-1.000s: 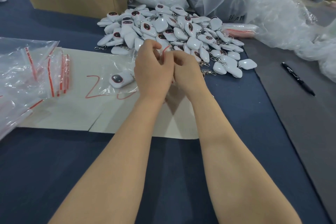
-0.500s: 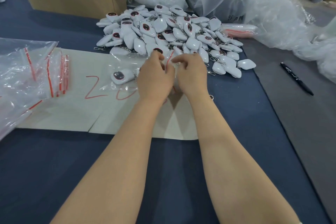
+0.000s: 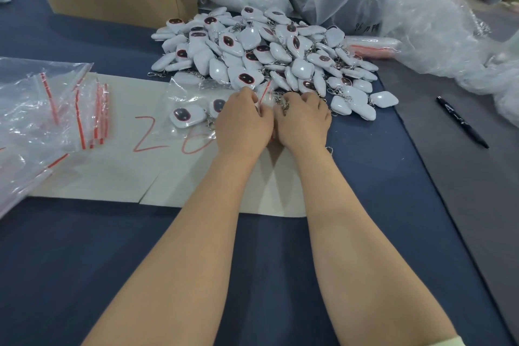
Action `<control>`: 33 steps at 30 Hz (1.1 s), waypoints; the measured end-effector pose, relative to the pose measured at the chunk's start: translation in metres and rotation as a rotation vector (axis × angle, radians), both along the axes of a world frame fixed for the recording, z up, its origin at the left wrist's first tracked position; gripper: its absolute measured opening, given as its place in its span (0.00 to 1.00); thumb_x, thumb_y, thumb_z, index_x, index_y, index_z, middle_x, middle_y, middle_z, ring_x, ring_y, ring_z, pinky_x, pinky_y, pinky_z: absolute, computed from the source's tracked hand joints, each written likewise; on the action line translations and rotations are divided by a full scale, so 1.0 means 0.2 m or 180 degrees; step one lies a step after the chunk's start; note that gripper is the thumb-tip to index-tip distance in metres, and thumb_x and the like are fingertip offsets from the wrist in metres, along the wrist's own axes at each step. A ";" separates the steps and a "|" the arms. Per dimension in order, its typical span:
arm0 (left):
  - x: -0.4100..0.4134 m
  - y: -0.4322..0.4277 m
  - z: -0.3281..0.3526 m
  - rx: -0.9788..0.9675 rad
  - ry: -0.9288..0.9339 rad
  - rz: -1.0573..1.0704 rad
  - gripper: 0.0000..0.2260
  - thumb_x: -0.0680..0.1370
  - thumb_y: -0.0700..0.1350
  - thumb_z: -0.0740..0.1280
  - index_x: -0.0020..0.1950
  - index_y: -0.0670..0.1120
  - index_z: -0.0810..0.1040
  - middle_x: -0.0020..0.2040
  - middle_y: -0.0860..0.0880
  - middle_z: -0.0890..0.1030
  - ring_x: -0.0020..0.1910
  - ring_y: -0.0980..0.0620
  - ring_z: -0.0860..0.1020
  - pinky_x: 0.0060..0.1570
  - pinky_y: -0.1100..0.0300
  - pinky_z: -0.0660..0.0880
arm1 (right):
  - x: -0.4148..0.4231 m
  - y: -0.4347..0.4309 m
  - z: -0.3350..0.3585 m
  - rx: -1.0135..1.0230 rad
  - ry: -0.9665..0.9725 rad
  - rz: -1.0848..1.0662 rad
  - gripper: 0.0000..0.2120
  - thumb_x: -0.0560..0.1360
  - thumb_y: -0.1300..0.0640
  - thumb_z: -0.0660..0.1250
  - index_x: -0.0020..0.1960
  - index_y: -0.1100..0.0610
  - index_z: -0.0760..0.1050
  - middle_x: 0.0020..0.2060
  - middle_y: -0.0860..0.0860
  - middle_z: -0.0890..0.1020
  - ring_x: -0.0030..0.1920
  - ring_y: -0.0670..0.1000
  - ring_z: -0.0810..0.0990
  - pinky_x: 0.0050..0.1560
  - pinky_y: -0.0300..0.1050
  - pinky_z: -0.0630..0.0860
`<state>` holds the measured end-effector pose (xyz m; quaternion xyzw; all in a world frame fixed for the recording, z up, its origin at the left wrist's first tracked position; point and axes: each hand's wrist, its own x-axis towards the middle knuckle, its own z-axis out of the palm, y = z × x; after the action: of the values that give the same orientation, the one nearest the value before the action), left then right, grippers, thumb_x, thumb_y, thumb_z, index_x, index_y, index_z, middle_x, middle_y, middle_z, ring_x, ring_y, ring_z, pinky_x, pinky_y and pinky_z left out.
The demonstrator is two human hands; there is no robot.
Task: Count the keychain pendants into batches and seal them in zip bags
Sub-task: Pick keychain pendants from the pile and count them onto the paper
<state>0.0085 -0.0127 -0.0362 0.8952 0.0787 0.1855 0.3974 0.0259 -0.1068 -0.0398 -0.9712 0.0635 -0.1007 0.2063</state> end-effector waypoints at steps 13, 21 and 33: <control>0.00 0.00 0.00 -0.0091 0.0016 0.0035 0.10 0.76 0.46 0.62 0.54 0.44 0.75 0.51 0.46 0.80 0.51 0.45 0.76 0.48 0.55 0.70 | 0.02 0.01 -0.02 -0.0290 0.0167 0.0124 0.20 0.81 0.47 0.53 0.70 0.53 0.67 0.74 0.52 0.63 0.75 0.58 0.54 0.73 0.62 0.49; 0.00 0.00 -0.01 -0.0113 0.0038 0.0042 0.10 0.76 0.47 0.62 0.55 0.45 0.75 0.51 0.47 0.80 0.51 0.46 0.76 0.48 0.56 0.70 | 0.02 0.00 0.00 -0.0258 0.0247 0.0166 0.22 0.82 0.48 0.52 0.72 0.55 0.64 0.75 0.50 0.60 0.76 0.57 0.51 0.74 0.63 0.46; 0.00 0.00 0.00 -0.0168 0.0049 0.0035 0.10 0.76 0.47 0.62 0.55 0.45 0.75 0.51 0.47 0.80 0.52 0.46 0.76 0.50 0.55 0.70 | 0.03 0.03 0.00 -0.0087 0.0146 -0.0014 0.23 0.81 0.47 0.54 0.73 0.56 0.64 0.74 0.51 0.63 0.76 0.56 0.53 0.74 0.61 0.48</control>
<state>0.0088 -0.0128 -0.0372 0.8854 0.0915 0.1786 0.4192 0.0314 -0.1018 -0.0394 -0.9759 0.0690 -0.0797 0.1913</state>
